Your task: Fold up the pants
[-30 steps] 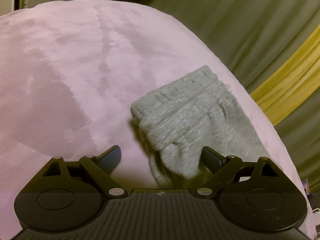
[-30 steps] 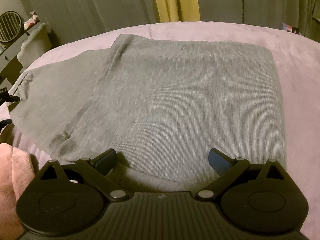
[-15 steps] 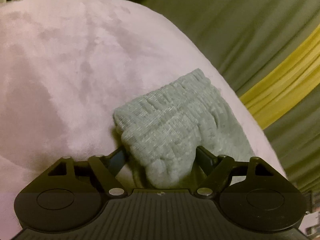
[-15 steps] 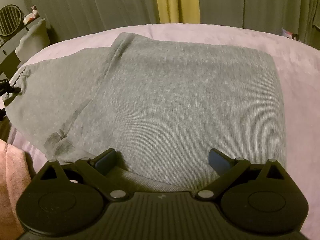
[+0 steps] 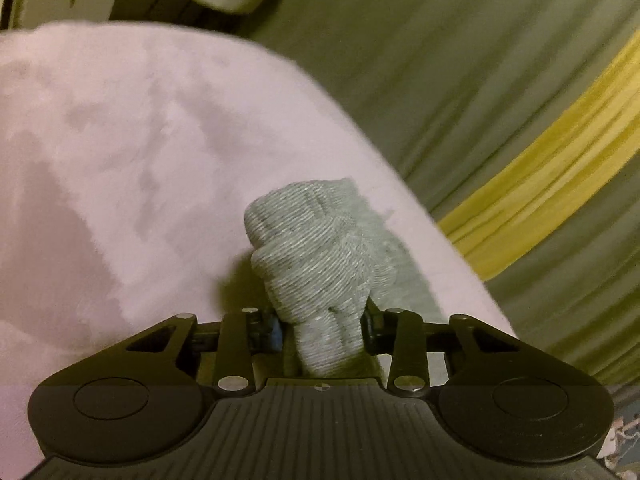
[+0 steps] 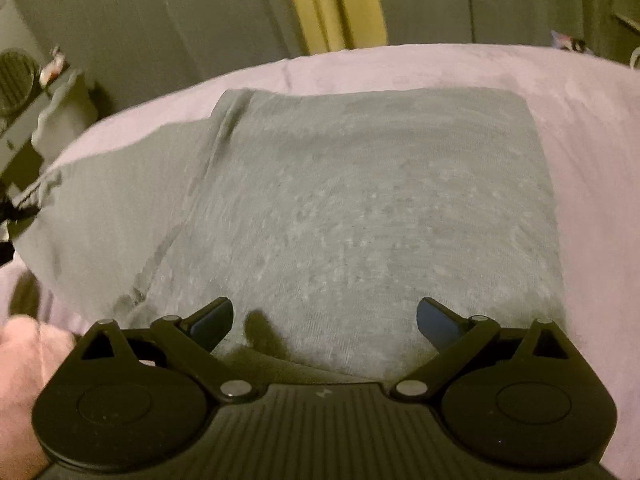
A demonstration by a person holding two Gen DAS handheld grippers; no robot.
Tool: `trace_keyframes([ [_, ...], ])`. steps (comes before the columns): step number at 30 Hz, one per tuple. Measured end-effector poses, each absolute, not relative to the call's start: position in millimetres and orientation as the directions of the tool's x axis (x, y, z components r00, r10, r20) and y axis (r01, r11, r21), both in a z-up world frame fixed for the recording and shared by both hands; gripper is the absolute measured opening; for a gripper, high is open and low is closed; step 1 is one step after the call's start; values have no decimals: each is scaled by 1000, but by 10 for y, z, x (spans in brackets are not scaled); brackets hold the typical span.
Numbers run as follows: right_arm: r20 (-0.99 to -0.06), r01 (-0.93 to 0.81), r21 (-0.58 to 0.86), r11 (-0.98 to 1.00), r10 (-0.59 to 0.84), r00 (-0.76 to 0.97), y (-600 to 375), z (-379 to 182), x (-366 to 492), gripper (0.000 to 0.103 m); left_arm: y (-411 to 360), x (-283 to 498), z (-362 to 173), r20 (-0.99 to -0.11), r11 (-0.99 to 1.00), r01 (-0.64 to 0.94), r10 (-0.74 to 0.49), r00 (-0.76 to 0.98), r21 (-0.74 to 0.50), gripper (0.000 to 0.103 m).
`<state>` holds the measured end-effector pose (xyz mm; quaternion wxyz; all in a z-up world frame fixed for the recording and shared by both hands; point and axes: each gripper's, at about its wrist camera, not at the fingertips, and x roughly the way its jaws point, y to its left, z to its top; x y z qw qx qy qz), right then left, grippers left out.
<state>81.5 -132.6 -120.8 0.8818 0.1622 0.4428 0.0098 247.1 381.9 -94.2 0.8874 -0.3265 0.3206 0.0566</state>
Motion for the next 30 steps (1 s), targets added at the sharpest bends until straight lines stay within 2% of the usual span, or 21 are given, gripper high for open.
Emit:
trace_keyframes([
  [5,-763,153,314,937,153,628,-1406,-1170,774,98,3623,2430,-683,-578,825,-269,-84,812,-497,37],
  [10,-727,208,341,917,116,677,-1589,-1066,702,98,3051,2277,-125,-486,918,-114,-93,869,-379,36],
  [15,-661,293,407,865,58,748,-1956,-902,551,98,1897,2015,378,-389,963,174,-243,889,-205,37],
  [18,-632,342,440,831,16,775,-2176,-847,437,98,1078,1809,339,-382,931,340,-365,849,-135,37],
  [22,-628,391,460,798,-19,778,-2393,-865,281,98,93,1534,-117,-486,850,506,-507,712,-146,37],
  [25,-643,419,469,777,-25,766,-2506,-914,165,98,-461,1410,-716,-703,789,593,-513,493,-159,37],
  [26,-646,424,477,770,-20,763,-2549,-928,132,98,-520,1354,-881,-745,768,617,-512,427,-174,37],
  [28,-645,417,496,762,2,764,-2613,-953,93,98,-471,1217,-952,-758,735,655,-526,387,-176,43],
  [30,-639,398,515,759,31,768,-2654,-969,83,98,-314,1137,-841,-739,734,660,-533,411,-163,83],
])
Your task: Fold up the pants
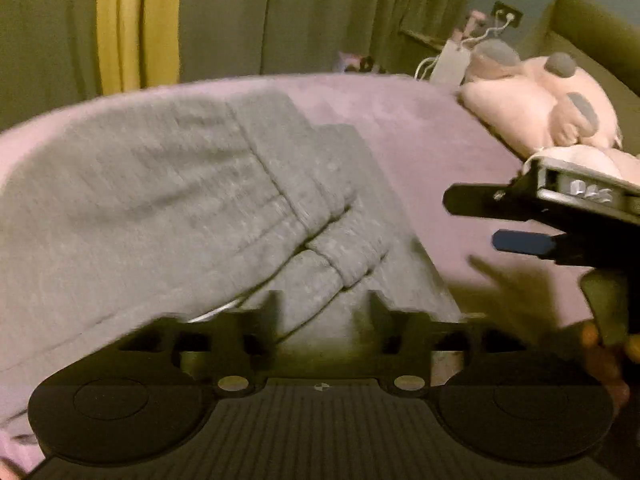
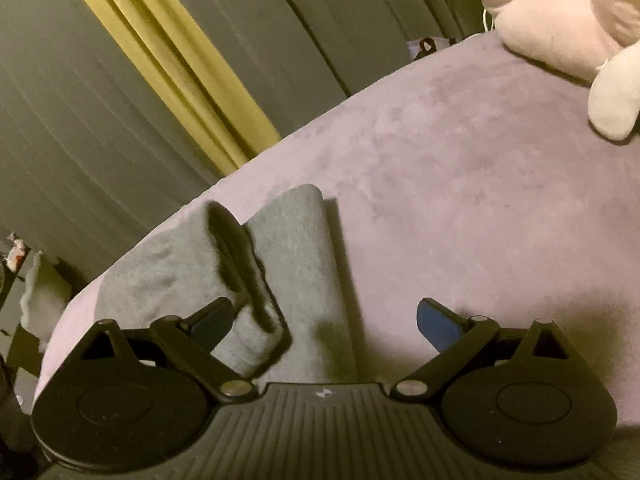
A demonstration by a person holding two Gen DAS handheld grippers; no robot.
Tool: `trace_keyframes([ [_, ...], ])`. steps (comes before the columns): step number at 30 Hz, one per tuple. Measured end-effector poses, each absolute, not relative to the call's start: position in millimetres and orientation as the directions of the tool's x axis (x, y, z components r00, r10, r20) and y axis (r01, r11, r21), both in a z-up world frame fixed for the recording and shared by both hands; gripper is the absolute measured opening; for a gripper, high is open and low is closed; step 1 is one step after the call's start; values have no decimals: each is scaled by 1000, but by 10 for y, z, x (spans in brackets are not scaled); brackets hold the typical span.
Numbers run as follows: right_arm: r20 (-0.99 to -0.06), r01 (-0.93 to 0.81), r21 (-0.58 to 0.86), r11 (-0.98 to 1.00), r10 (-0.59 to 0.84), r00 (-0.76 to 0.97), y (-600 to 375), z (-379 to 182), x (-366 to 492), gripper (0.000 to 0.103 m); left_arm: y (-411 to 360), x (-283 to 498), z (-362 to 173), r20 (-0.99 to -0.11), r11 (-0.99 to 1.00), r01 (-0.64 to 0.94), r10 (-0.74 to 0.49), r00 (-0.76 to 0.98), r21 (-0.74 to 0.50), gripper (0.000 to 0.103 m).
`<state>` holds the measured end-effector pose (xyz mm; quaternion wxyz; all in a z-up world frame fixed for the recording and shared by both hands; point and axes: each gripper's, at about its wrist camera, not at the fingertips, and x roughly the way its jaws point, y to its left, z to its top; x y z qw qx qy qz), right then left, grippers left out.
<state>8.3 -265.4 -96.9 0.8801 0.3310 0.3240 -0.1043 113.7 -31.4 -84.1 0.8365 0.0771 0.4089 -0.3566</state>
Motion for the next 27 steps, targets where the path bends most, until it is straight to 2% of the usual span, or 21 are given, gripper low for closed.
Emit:
trace_keyframes([
  [2,-633,388,554,737,70,771,-2650,-993,81,98,-36,1100,-646,-698,760,624,-546,463,-181,91],
  [4,-609,362,624,692,140,781,-2584,-1005,72,98,262,1065,-488,-672,794,573,-539,508,-204,92],
  [6,-574,327,698,637,225,787,-2531,-1042,135,98,529,1104,-428,-660,855,479,-478,580,-198,96],
  [8,-566,312,727,612,276,777,-2448,-1081,236,98,758,1250,-430,-658,916,352,-387,646,-192,96],
  [13,-602,362,727,583,289,745,-2385,-1134,478,98,1404,1578,-678,-731,959,-25,-197,653,-281,96],
  [15,-604,361,725,586,290,742,-2352,-1101,531,98,1572,1653,-802,-757,951,-122,-145,638,-285,96],
  [18,-643,374,632,679,190,742,-2265,-929,575,95,1775,1726,-961,-801,928,-235,-101,590,-290,96],
  [20,-646,375,585,719,132,752,-2200,-793,566,90,1916,1742,-1003,-809,903,-259,-145,570,-344,96],
  [23,-615,350,602,718,136,777,-2159,-695,563,84,1871,1785,-1035,-814,906,-263,-133,566,-331,96],
  [26,-628,342,635,692,204,751,-2146,-790,698,58,1885,1734,-998,-814,915,-245,-133,566,-320,96],
  [27,-648,356,633,688,219,729,-2126,-861,763,46,1873,1733,-986,-813,917,-241,-132,567,-318,96],
])
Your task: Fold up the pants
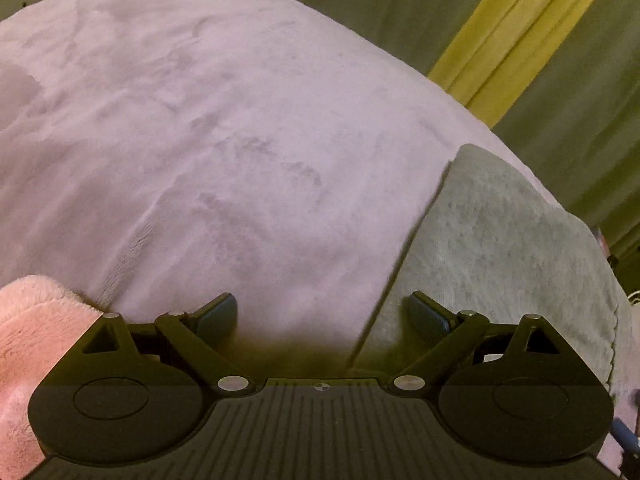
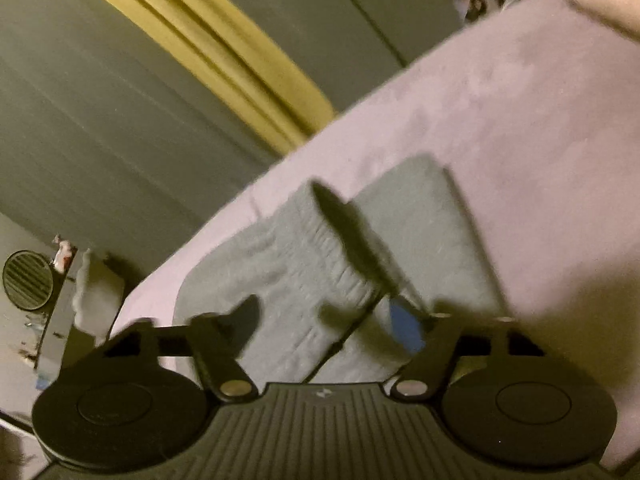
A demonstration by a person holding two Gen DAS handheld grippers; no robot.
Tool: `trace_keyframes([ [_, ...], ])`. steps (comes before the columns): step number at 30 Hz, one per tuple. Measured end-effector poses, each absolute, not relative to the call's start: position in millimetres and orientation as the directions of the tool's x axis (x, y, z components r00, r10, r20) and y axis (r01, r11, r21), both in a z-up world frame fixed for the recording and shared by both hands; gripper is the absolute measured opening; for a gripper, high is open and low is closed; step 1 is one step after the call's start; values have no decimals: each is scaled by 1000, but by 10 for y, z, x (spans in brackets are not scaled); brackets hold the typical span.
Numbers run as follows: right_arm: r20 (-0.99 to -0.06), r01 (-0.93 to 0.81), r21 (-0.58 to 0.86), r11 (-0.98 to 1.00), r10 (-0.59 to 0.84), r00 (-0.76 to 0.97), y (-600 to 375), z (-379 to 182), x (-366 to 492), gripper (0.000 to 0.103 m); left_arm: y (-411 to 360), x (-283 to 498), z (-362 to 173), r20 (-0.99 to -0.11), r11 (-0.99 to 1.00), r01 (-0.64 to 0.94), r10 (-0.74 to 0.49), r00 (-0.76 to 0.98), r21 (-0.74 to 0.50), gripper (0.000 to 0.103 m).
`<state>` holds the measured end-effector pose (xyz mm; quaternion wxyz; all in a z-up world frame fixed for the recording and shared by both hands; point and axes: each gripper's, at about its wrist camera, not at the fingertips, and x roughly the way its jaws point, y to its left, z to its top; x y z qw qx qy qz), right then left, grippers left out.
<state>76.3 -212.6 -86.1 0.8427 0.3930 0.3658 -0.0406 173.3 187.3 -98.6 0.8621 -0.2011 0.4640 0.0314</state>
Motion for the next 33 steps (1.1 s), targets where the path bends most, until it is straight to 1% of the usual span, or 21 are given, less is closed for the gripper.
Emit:
trace_keyframes([
  [1,-658,369,637,677,227,718,-2116,-937,818,40,1876,1721,-982,-812,918,-238,-134,569,-318,96],
  [2,-659,381,654,654,244,711,-2107,-1000,856,38,1868,1668,-989,-811,917,-238,-135,569,-319,96],
  [4,-648,398,687,608,263,715,-2103,-1075,922,37,1858,1658,-1006,-814,916,-240,-138,564,-322,96],
  [7,-650,405,681,610,248,719,-2051,-1076,970,26,1862,1713,-1024,-819,914,-246,-139,557,-322,96],
  [10,-578,342,724,599,258,774,-2041,-909,821,24,1866,1750,-1044,-821,915,-245,-140,553,-321,96],
  [13,-506,332,814,476,300,809,-2163,-839,611,22,1857,1768,-1069,-823,916,-240,-146,549,-322,97],
  [15,-539,362,793,489,287,792,-2195,-876,508,22,1836,1771,-1078,-825,919,-233,-148,545,-319,97],
  [17,-614,429,735,524,246,750,-2188,-1035,427,21,1819,1773,-1083,-827,922,-231,-141,543,-309,97],
  [18,-646,457,705,542,225,730,-2194,-1118,403,13,1814,1768,-1085,-827,923,-229,-142,544,-309,97],
  [21,-644,448,699,558,218,733,-2192,-1195,378,13,1812,1762,-1096,-827,923,-229,-140,544,-308,97],
  [22,-646,439,693,571,224,729,-2191,-1151,397,18,1813,1765,-1101,-828,923,-231,-140,543,-307,97],
  [23,-651,435,689,579,232,722,-2202,-1104,415,21,1813,1767,-1103,-830,923,-233,-139,541,-307,97],
  [24,-656,437,685,583,232,718,-2217,-1084,428,28,1813,1768,-1101,-830,923,-234,-138,540,-306,97],
  [25,-666,449,672,589,216,714,-2241,-1054,421,53,1810,1770,-1100,-831,923,-235,-136,540,-304,97],
  [26,-694,482,640,598,180,698,-2264,-1029,406,71,1807,1774,-1099,-832,924,-235,-135,539,-301,97],
  [27,-698,495,630,598,159,698,-2287,-1025,384,91,1803,1777,-1101,-832,925,-234,-133,538,-299,97],
  [29,-677,468,653,595,182,713,-2338,-1048,401,92,1794,1779,-1107,-833,927,-233,-130,538,-295,97],
  [32,-635,426,726,539,287,717,-2390,-1205,543,98,1783,1778,-1110,-834,929,-230,-127,536,-290,98],
  [33,-618,421,749,511,311,722,-2404,-1269,594,98,1782,1776,-1108,-834,929,-230,-127,536,-289,98],
])
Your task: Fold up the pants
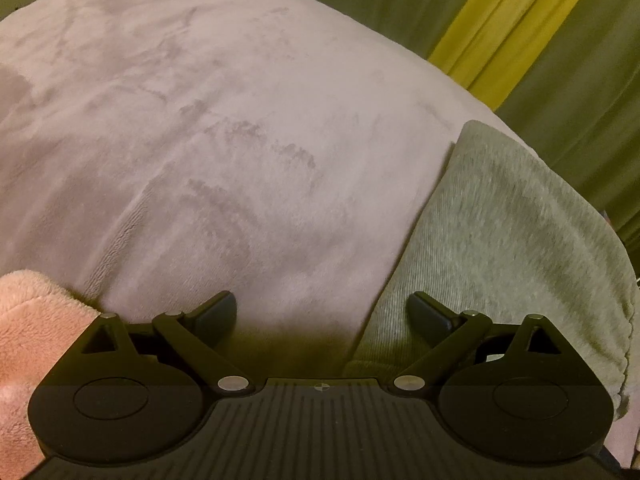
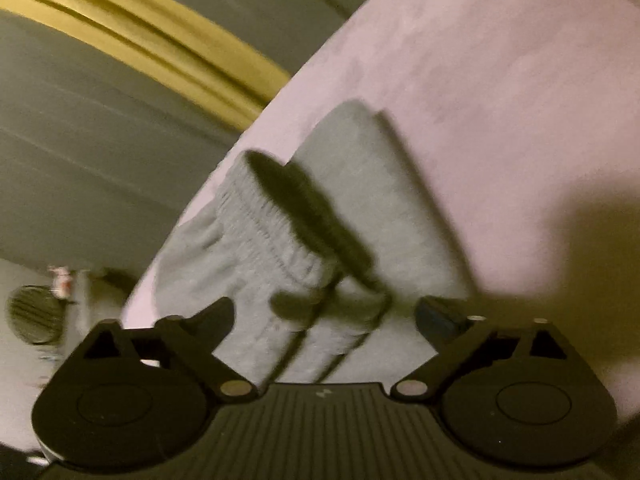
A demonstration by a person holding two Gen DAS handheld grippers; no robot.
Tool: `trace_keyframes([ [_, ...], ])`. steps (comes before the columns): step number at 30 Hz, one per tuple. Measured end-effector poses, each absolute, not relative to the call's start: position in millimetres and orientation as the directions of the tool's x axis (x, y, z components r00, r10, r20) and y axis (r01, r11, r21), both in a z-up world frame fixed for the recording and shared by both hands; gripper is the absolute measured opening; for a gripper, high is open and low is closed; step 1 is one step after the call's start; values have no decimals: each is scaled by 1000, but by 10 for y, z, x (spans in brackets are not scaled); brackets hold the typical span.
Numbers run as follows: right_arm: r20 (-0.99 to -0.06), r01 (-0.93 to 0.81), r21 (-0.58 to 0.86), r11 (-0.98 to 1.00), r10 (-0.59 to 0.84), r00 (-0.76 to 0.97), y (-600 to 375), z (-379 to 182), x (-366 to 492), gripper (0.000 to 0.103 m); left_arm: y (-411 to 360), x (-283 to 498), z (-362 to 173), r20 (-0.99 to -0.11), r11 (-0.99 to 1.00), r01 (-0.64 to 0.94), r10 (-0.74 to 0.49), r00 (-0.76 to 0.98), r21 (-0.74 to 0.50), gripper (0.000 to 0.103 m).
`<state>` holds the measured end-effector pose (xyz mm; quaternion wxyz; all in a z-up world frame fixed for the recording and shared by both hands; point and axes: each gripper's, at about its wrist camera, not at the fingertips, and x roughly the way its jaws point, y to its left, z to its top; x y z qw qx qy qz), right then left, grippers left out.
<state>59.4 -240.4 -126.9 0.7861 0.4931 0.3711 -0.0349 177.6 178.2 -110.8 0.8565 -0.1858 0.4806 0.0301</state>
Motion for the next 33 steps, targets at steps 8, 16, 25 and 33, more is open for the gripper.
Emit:
trace_keyframes([
  [8,-527,376,834,403,384,758,-2497,-1463,843,96,1783,1783,-1126,-838,929,-234,-123,532,-285,100],
  [16,-483,304,858,414,450,751,-2501,-1472,954,69,1755,1804,-1146,-844,936,-234,-106,526,-263,101],
  [25,-493,275,840,467,449,745,-2276,-1324,1281,43,1747,1800,-1154,-844,939,-233,-99,526,-255,101],
  [33,-311,133,900,414,399,863,-2241,-771,782,42,1780,1784,-1139,-839,932,-227,-125,530,-282,103],
])
